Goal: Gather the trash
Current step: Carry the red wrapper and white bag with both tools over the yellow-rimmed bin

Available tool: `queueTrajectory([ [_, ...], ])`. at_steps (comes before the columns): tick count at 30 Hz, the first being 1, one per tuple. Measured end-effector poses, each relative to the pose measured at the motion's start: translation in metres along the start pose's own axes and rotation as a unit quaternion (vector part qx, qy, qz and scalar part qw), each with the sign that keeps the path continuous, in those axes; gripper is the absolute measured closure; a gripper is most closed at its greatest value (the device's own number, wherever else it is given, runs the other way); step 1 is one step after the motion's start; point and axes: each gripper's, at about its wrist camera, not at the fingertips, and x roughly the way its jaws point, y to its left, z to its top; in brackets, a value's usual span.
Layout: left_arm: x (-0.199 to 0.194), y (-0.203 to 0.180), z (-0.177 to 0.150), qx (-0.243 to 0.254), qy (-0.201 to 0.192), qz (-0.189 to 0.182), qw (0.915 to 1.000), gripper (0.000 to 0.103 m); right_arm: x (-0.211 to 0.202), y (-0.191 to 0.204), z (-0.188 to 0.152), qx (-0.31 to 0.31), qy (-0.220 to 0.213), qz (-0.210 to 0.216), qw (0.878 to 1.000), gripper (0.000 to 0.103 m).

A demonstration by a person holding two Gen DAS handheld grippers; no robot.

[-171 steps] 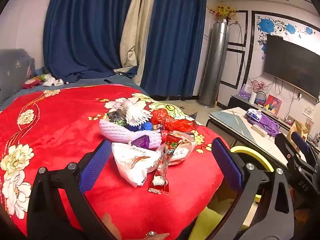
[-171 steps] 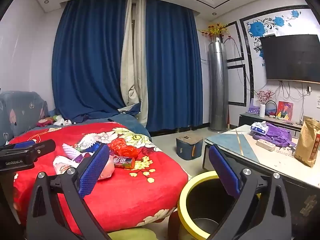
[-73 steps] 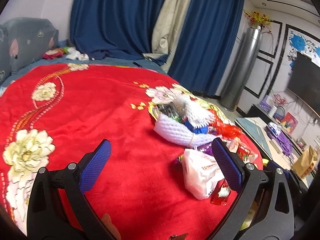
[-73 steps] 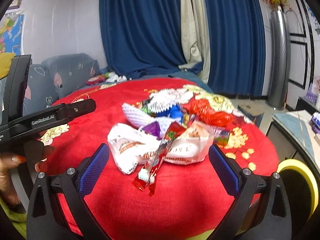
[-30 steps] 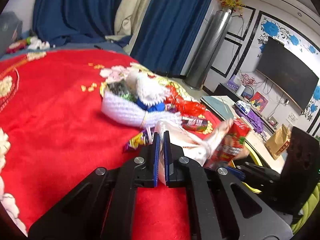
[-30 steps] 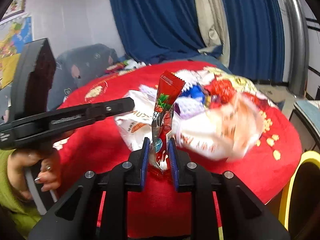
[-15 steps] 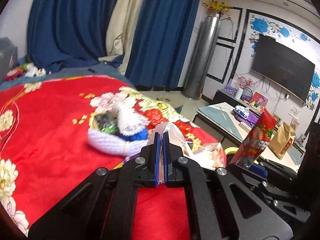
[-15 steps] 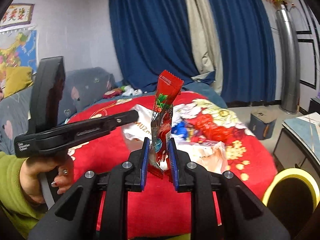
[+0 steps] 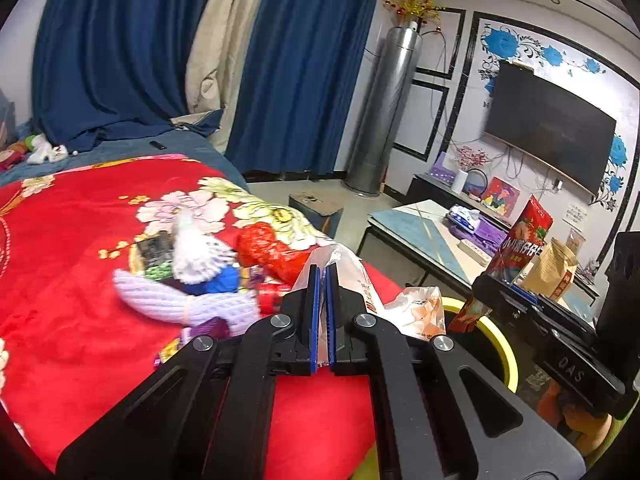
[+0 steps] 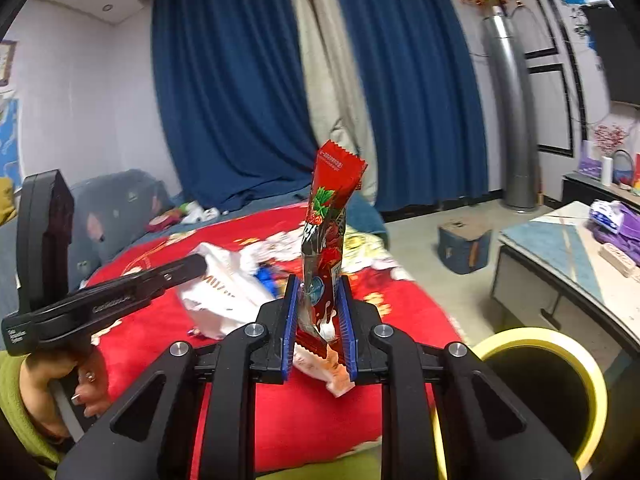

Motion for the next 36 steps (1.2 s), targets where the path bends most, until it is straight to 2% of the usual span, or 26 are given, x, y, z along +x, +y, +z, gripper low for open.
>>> queueTrajectory([
  [11, 0.031, -0.048, -0.006, 0.039, 0.017, -0.032, 0.9986, 0.103, -0.017, -0.047, -0.005, 0.021, -0.022, -0.079, 0.996, 0.084],
  [20, 0.052, -0.067, -0.017, 0.045, 0.031, -0.045, 0.9975, 0.102, -0.022, -0.086, -0.016, 0.052, -0.003, -0.131, 0.99, 0.084],
  [36, 0.09, -0.119, -0.05, 0.123, 0.063, -0.058, 0.9888, 0.102, -0.027, -0.147, -0.055, 0.081, 0.048, -0.222, 0.971, 0.084],
])
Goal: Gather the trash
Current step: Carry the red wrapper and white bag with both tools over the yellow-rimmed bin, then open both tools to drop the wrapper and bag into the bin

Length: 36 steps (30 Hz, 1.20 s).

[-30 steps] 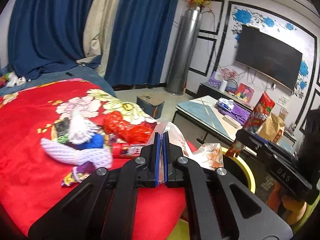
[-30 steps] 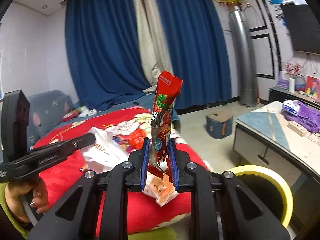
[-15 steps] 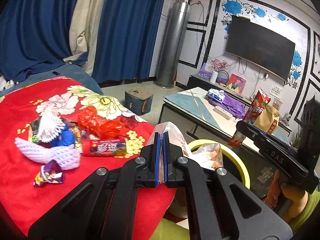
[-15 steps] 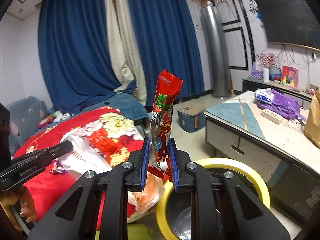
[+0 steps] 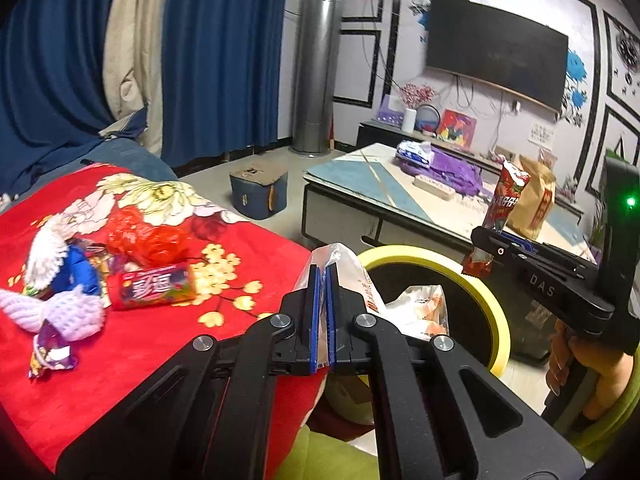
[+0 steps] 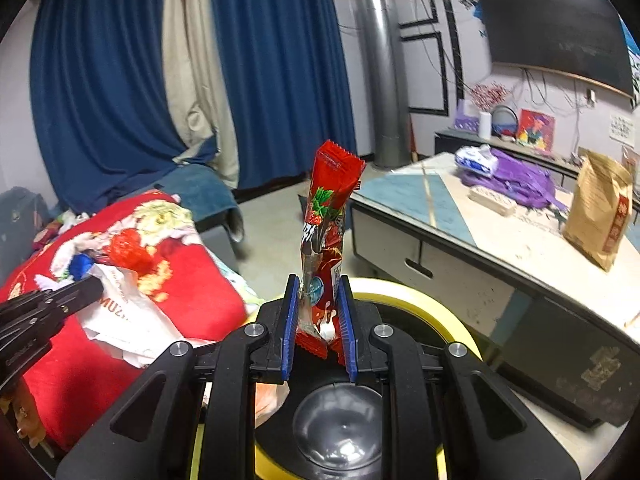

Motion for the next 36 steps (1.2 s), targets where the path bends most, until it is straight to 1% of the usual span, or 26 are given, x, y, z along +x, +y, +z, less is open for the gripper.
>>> queueTrajectory([
  [4, 0.012, -0.015, -0.002, 0.021, 0.008, -0.006, 0.9997, 0.102, 0.009, -0.017, -0.008, 0.014, 0.017, -0.014, 1.0, 0.084],
  [9, 0.028, -0.025, -0.004, 0.038, 0.02, -0.014, 0.999, 0.102, 0.02, -0.031, -0.021, 0.032, 0.042, -0.024, 0.998, 0.083],
  [15, 0.042, -0.03, -0.007, 0.041, 0.034, -0.019, 0.9984, 0.102, 0.029, -0.041, -0.03, 0.052, 0.068, -0.026, 0.996, 0.082],
  [17, 0.045, -0.03, -0.007, 0.037, 0.038, -0.024, 0.9983, 0.102, 0.032, -0.044, -0.032, 0.057, 0.076, -0.028, 0.995, 0.079],
  [19, 0.048, -0.028, -0.007, 0.033, 0.04, -0.029, 0.9983, 0.101, 0.034, -0.047, -0.034, 0.064, 0.08, -0.031, 0.994, 0.071],
  [21, 0.05, -0.026, -0.007, 0.025, 0.037, -0.027, 0.9986, 0.092, 0.034, -0.048, -0.036, 0.071, 0.081, -0.031, 0.994, 0.056],
  [23, 0.048, -0.021, -0.006, 0.013, 0.033, -0.026, 0.999, 0.061, 0.033, -0.05, -0.036, 0.076, 0.079, -0.038, 0.993, 0.049],
  [25, 0.045, -0.017, -0.005, 0.001, 0.026, -0.027, 0.9993, 0.057, 0.032, -0.052, -0.036, 0.081, 0.077, -0.045, 0.993, 0.046],
  [27, 0.041, -0.011, -0.002, -0.012, 0.019, -0.025, 0.9994, 0.046, 0.032, -0.054, -0.035, 0.085, 0.076, -0.049, 0.992, 0.044],
  [29, 0.037, -0.005, -0.001, -0.026, 0.012, -0.024, 0.9993, 0.03, 0.03, -0.054, -0.034, 0.085, 0.073, -0.05, 0.992, 0.041],
  [32, 0.03, 0.003, 0.001, -0.042, 0.003, -0.02, 0.9989, 0.019, 0.026, -0.051, -0.032, 0.081, 0.065, -0.047, 0.993, 0.039],
  [34, 0.026, 0.007, 0.001, -0.048, -0.001, -0.018, 0.9987, 0.014, 0.023, -0.048, -0.03, 0.078, 0.058, -0.042, 0.994, 0.037],
  [36, 0.021, 0.009, 0.002, -0.05, -0.007, -0.014, 0.9986, 0.012, 0.02, -0.044, -0.028, 0.075, 0.051, -0.033, 0.995, 0.035],
])
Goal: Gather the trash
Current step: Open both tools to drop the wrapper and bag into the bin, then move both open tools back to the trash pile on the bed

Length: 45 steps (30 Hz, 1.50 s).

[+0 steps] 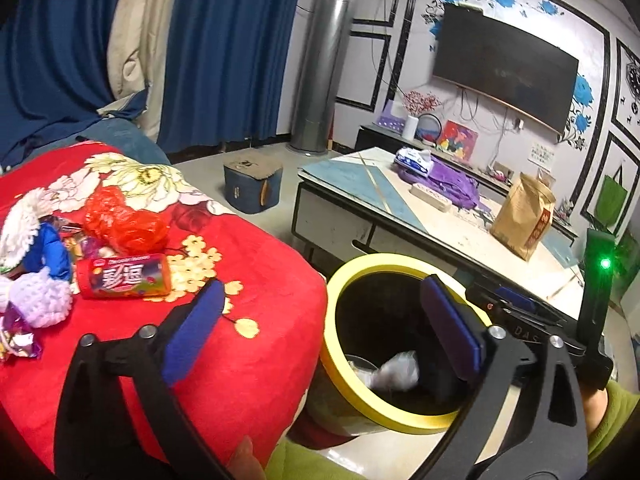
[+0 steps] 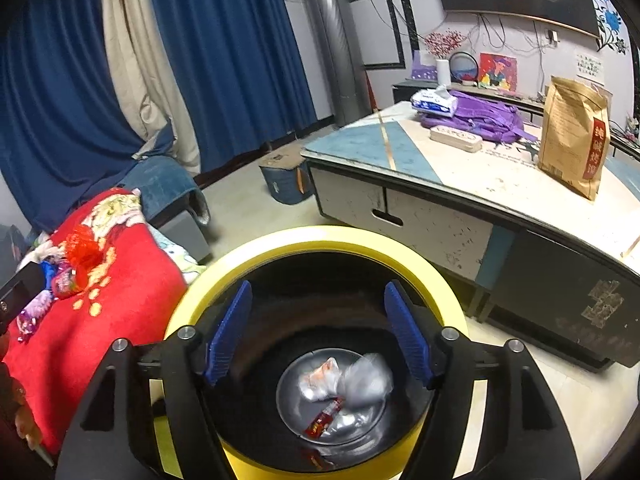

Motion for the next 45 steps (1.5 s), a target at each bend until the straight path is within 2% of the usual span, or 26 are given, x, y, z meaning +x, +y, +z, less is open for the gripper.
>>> queueTrajectory([
  [5, -0.012, 0.004, 0.003, 0.001, -0.018, 0.008, 0.9998, 0.011, -0.01, 0.014, 0.004, -0.015, -0.016, 0.02, 1.0, 0.034],
  [13, -0.033, 0.017, 0.008, -0.007, -0.047, 0.031, 0.9984, 0.011, -0.024, 0.042, 0.01, -0.031, -0.015, 0.072, 0.997, 0.034],
  [20, -0.05, 0.043, 0.013, -0.034, -0.066, 0.065, 0.9951, 0.011, -0.03, 0.076, 0.006, -0.069, -0.013, 0.102, 0.992, 0.034],
  [27, -0.069, 0.058, 0.017, -0.032, -0.096, 0.099, 0.99, 0.011, -0.034, 0.109, 0.008, -0.101, -0.009, 0.139, 0.985, 0.034],
  [36, -0.089, 0.088, 0.021, -0.055, -0.117, 0.132, 0.9829, 0.011, -0.033, 0.176, 0.0, -0.175, 0.006, 0.199, 0.964, 0.034],
  [45, -0.104, 0.131, 0.023, -0.098, -0.128, 0.167, 0.9728, 0.011, -0.026, 0.234, -0.004, -0.217, 0.018, 0.245, 0.945, 0.034],
])
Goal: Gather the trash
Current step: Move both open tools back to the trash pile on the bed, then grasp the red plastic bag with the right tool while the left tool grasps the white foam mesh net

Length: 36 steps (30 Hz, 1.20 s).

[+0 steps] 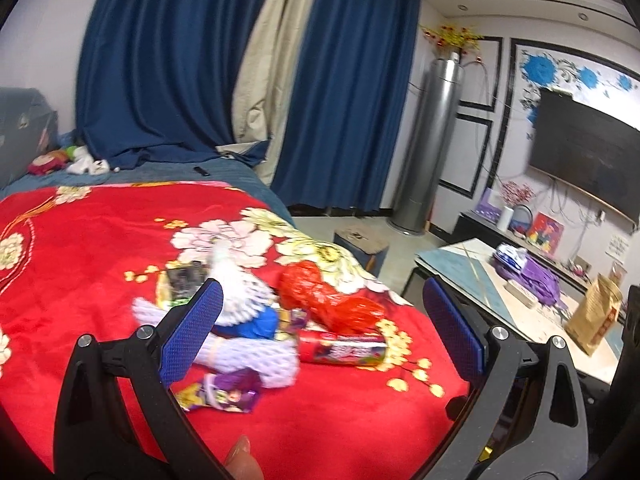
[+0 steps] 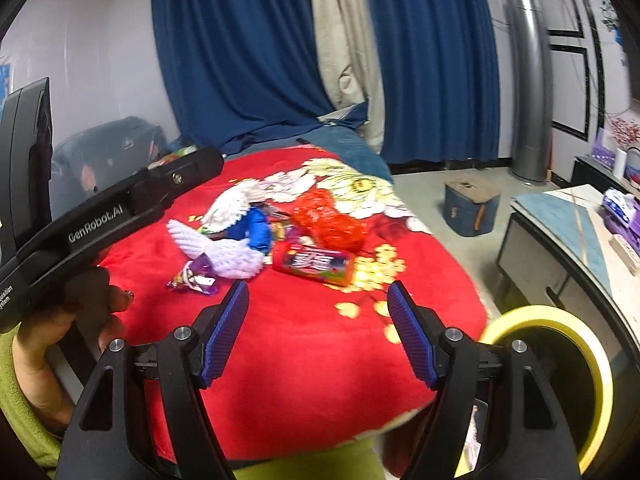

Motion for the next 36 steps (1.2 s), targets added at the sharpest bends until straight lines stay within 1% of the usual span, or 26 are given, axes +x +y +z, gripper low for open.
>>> queueTrajectory([
  [5, 0.006, 0.03, 0.003, -0.026, 0.007, 0.025, 0.9993, 0.011, 0.022, 0.006, 0.006, -0.002, 0.015, 0.006, 1.0, 0.034],
  [11, 0.021, 0.06, 0.006, -0.053, 0.033, 0.046, 0.997, 0.011, 0.052, -0.002, 0.018, 0.015, 0.026, -0.002, 1.0, 0.034],
  [13, 0.026, 0.066, 0.006, -0.058, 0.045, 0.047, 0.9962, 0.011, 0.064, -0.007, 0.023, 0.02, 0.029, -0.007, 0.999, 0.034],
  [17, 0.042, 0.074, 0.005, -0.064, 0.073, 0.034, 0.9947, 0.011, 0.087, -0.018, 0.032, 0.035, 0.04, -0.012, 0.999, 0.034],
  [20, 0.052, 0.072, 0.005, -0.061, 0.088, 0.025, 0.994, 0.02, 0.102, -0.025, 0.038, 0.04, 0.046, -0.019, 0.998, 0.034],
  [21, 0.054, 0.07, 0.005, -0.056, 0.091, 0.024, 0.994, 0.021, 0.106, -0.027, 0.039, 0.045, 0.048, -0.02, 0.998, 0.034],
  [23, 0.06, 0.066, 0.005, -0.048, 0.1, 0.019, 0.9937, 0.027, 0.116, -0.033, 0.042, 0.057, 0.054, -0.019, 0.997, 0.034],
  [26, 0.069, 0.064, 0.004, -0.045, 0.113, 0.016, 0.9924, 0.03, 0.127, -0.041, 0.044, 0.067, 0.062, -0.019, 0.996, 0.034],
  [28, 0.075, 0.064, 0.003, -0.045, 0.124, 0.018, 0.9911, 0.031, 0.135, -0.044, 0.046, 0.07, 0.068, -0.019, 0.995, 0.037],
  [32, 0.083, 0.065, -0.001, -0.045, 0.137, 0.025, 0.9893, 0.037, 0.146, -0.052, 0.044, 0.09, 0.083, -0.012, 0.992, 0.046],
  [34, 0.085, 0.066, -0.002, -0.047, 0.142, 0.026, 0.9884, 0.039, 0.151, -0.056, 0.042, 0.099, 0.09, -0.005, 0.991, 0.057],
  [35, 0.085, 0.067, -0.003, -0.05, 0.145, 0.025, 0.9878, 0.042, 0.152, -0.058, 0.042, 0.102, 0.091, -0.001, 0.991, 0.068],
  [36, 0.086, 0.068, -0.004, -0.051, 0.148, 0.025, 0.9874, 0.043, 0.153, -0.059, 0.041, 0.105, 0.092, 0.003, 0.99, 0.074],
])
